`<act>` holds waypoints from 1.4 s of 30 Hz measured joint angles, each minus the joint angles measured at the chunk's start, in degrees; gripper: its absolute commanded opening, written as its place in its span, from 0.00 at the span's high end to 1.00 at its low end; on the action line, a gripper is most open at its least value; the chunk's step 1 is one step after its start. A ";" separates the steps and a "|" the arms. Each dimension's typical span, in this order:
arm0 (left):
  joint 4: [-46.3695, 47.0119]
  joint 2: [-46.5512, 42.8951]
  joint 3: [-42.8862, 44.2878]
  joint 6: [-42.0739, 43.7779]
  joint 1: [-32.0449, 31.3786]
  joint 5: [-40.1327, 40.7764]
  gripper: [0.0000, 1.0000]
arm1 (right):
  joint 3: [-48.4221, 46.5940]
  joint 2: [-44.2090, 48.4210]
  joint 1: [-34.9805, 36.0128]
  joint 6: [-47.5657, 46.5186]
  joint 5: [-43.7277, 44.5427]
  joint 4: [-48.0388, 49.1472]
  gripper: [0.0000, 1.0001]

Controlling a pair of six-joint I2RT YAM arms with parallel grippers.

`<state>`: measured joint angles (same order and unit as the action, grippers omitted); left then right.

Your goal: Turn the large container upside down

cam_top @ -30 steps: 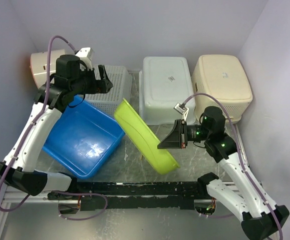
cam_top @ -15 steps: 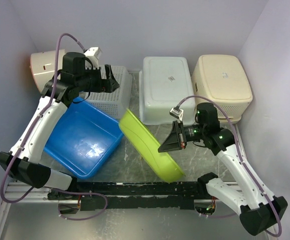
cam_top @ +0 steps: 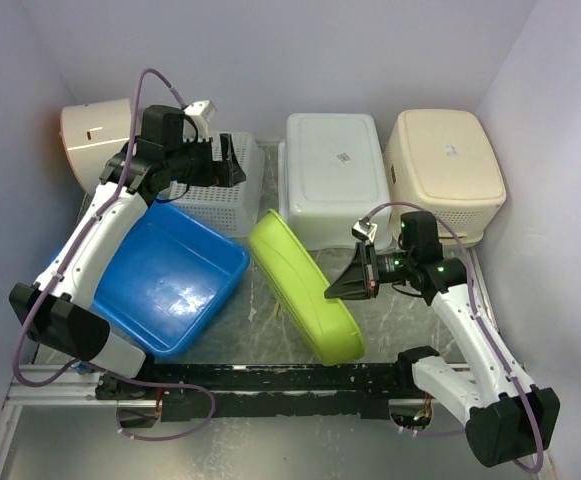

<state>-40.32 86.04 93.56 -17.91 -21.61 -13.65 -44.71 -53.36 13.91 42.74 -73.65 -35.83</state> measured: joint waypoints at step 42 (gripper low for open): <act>7.19 7.74 -10.01 -1.62 -1.38 -6.27 0.00 | -19.23 3.26 -5.92 -12.35 74.69 -23.65 0.15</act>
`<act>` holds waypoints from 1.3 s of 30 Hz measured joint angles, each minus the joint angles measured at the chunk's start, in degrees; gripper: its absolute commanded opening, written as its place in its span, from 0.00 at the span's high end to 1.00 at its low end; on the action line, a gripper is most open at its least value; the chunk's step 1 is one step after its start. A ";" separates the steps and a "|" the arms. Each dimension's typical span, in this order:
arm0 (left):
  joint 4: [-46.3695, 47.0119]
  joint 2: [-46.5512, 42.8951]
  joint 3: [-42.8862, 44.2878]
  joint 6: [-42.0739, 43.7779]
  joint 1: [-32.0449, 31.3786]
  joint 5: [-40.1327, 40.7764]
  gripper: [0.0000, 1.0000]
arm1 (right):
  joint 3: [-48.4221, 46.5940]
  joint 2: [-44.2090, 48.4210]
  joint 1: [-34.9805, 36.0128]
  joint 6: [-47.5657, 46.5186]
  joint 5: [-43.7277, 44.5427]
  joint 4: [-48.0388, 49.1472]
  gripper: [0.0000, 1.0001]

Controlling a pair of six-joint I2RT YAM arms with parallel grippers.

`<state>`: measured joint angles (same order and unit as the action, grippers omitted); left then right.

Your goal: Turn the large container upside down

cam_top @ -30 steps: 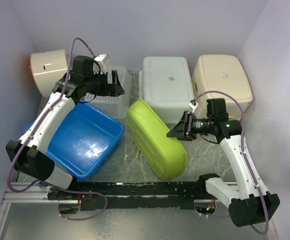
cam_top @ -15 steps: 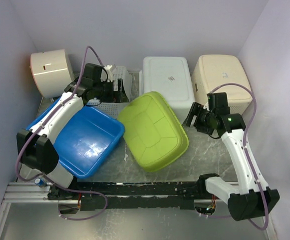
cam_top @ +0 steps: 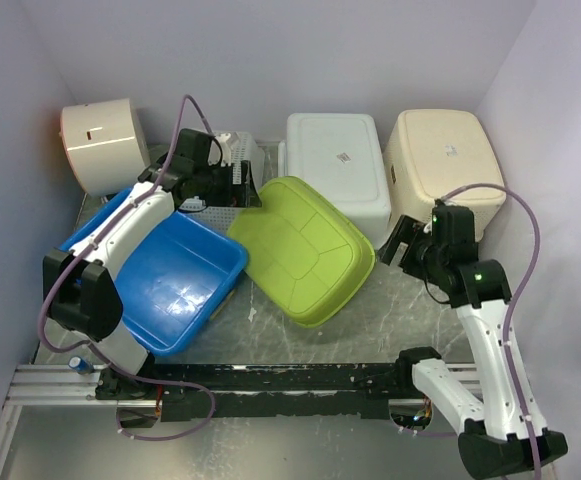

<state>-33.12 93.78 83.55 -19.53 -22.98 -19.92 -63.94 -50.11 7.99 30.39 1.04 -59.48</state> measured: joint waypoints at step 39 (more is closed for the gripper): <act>7.82 5.64 -0.70 6.43 -1.62 -10.43 0.00 | 32.02 18.25 0.00 9.18 -20.57 30.25 0.06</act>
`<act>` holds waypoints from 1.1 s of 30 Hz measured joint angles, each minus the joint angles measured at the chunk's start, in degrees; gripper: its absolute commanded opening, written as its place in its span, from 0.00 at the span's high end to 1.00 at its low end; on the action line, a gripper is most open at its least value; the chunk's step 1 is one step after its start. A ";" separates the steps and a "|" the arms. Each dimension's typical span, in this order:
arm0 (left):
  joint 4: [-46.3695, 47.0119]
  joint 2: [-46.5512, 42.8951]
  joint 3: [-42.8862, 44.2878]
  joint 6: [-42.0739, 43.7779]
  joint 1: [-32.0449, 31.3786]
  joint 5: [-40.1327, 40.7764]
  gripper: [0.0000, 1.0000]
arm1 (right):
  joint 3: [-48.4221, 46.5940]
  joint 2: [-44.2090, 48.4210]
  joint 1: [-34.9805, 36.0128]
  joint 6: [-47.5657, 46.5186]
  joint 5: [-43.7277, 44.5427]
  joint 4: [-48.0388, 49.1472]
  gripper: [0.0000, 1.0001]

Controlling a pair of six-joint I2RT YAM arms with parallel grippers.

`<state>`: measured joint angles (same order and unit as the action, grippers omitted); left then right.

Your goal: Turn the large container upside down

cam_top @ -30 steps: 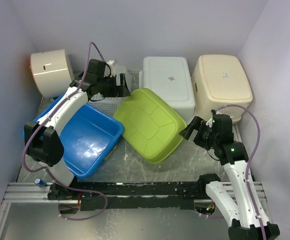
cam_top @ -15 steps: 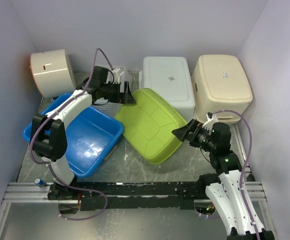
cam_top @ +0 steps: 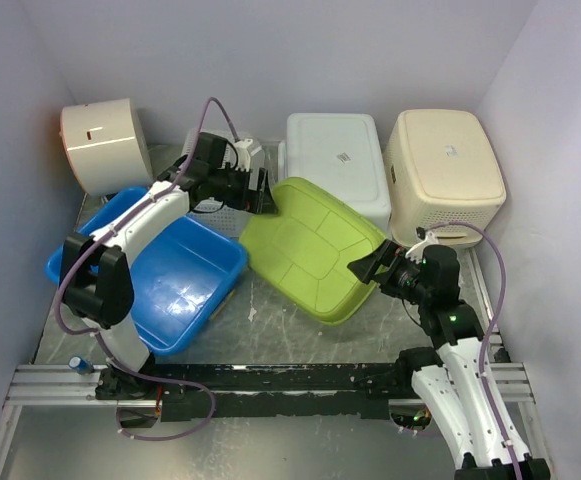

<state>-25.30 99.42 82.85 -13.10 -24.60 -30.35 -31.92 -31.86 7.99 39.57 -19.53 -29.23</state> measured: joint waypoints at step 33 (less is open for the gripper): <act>-0.39 -5.99 -12.61 -13.31 -17.22 2.05 0.02 | -9.35 -1.95 -0.90 -2.32 30.88 -17.51 0.07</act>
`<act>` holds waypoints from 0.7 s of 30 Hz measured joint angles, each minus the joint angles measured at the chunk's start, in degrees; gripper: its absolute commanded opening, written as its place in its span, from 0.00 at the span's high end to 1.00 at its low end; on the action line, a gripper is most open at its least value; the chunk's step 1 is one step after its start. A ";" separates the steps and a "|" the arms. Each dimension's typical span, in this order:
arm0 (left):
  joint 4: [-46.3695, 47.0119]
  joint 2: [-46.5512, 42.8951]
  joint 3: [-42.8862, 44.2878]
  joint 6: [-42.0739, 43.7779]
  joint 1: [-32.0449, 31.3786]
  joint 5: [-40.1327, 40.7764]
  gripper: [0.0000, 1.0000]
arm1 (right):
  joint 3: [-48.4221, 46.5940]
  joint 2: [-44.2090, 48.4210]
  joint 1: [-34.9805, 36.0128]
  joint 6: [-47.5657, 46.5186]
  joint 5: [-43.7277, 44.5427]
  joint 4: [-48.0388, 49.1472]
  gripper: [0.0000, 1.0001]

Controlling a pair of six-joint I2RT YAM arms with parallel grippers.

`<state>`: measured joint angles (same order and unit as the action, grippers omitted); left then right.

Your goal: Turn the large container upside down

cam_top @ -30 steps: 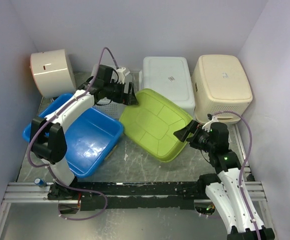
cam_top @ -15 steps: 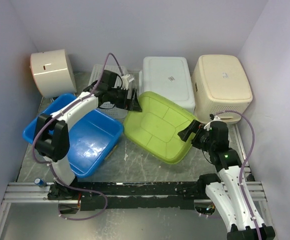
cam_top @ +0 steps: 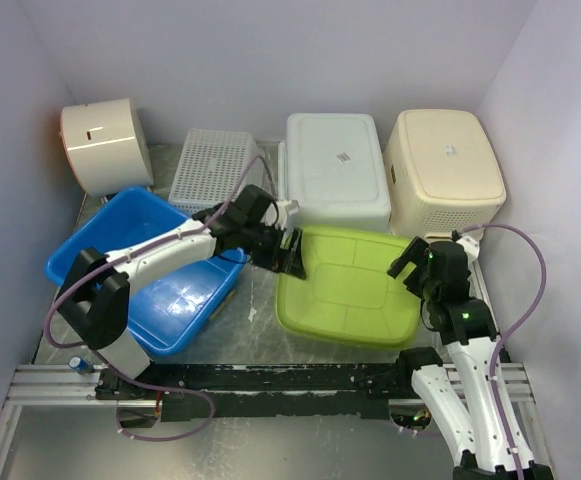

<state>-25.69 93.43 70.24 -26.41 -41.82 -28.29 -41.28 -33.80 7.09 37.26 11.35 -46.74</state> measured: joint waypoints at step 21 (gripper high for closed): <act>12.96 9.25 0.87 -10.60 -13.38 -3.21 0.00 | -11.34 -5.77 0.74 7.58 12.04 -3.61 0.00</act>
<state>-12.73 102.67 71.11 -37.01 -55.20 -31.51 -52.62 -39.57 7.84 44.84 23.40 -50.35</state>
